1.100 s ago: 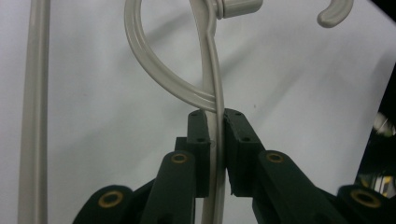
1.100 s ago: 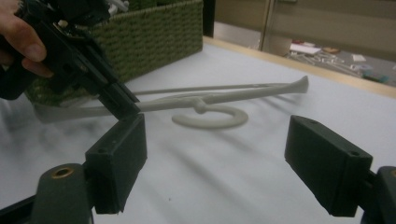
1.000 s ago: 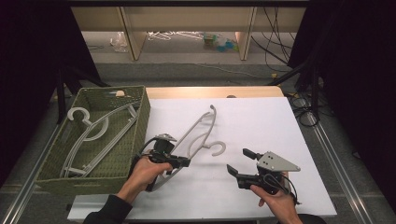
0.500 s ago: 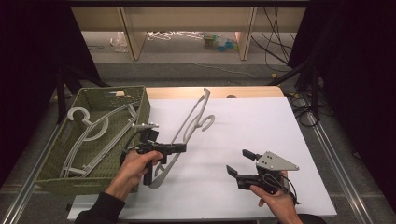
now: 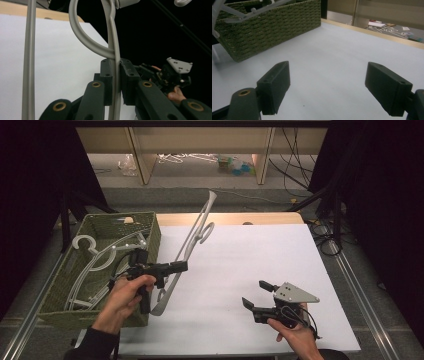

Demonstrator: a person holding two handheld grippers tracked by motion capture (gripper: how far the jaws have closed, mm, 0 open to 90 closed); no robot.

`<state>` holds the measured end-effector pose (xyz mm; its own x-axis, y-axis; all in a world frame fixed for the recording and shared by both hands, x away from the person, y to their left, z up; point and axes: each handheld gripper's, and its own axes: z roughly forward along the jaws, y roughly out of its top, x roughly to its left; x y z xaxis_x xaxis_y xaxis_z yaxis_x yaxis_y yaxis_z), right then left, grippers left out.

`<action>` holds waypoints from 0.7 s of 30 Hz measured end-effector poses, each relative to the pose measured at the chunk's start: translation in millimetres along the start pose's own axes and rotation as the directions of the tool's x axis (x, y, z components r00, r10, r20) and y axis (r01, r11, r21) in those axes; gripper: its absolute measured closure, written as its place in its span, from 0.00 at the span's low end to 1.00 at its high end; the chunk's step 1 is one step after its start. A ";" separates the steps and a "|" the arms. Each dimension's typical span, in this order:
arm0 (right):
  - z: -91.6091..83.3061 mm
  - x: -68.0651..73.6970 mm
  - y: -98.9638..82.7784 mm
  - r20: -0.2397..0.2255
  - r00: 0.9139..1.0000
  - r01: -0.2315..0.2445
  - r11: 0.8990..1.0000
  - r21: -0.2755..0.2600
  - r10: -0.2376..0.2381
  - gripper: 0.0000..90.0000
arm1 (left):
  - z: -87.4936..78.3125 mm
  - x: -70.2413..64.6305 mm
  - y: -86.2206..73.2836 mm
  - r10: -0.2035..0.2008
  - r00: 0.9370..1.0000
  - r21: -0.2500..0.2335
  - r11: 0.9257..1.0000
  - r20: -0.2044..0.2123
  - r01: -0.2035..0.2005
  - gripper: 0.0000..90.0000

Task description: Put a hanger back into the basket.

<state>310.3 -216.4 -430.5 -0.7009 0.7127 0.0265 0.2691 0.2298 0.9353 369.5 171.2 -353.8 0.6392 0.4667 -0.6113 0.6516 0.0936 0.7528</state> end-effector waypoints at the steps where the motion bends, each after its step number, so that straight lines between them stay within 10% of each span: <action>1: 0.0 -0.1 0.0 0.000 1.000 0.000 1.000 0.000 0.000 0.24 | -3.5 -1.1 1.5 0.005 1.000 -0.008 1.000 -0.002 -0.005 0.90; 10: 2.5 -0.7 -0.5 0.000 1.000 0.001 1.000 -0.008 -0.001 0.24 | -35.9 1.6 11.9 0.002 1.000 -0.052 0.999 0.000 -0.002 0.90; 21: 2.3 0.8 -0.8 0.000 1.000 -0.015 1.000 0.020 0.015 0.23 | -93.5 9.5 30.6 0.018 0.992 -0.042 0.999 -0.122 -0.023 0.90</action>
<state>311.0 -214.5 -432.0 -0.6968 0.7162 0.0405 0.2925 0.2321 0.9277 357.3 260.7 -313.8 0.5966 0.5717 -0.5632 0.6188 0.1193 0.7765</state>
